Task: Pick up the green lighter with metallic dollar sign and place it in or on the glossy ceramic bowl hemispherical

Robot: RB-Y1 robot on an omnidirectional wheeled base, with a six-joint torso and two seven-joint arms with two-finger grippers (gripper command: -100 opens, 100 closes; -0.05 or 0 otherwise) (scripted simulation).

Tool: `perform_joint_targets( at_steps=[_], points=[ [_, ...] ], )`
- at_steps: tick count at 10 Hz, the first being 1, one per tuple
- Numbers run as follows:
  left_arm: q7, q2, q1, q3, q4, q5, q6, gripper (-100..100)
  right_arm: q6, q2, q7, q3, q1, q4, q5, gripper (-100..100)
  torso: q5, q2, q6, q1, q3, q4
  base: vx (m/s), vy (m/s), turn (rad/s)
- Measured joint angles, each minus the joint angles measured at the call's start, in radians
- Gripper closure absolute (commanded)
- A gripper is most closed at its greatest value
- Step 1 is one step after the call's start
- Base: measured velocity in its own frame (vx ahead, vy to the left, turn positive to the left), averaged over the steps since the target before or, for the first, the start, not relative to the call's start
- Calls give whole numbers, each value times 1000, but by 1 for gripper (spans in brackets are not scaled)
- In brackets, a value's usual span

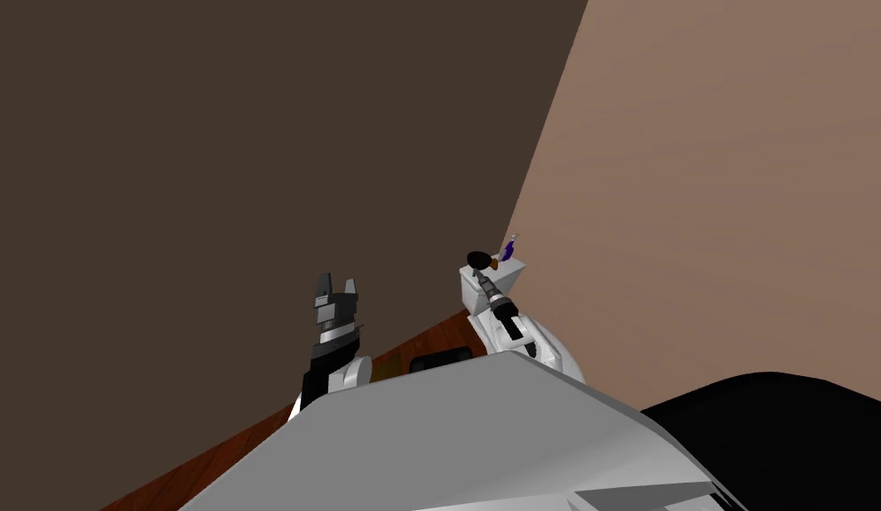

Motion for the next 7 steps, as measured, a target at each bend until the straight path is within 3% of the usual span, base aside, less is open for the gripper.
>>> perform_joint_targets(
  at_steps=[7],
  points=[
    [0, 0, 0, 0, 0, 0, 0, 0, 178, -47, -5, 0, -27, 92, 158, -100, 0, 1, 0, 0, 0, 0, 18, 32, 99]
  ],
)
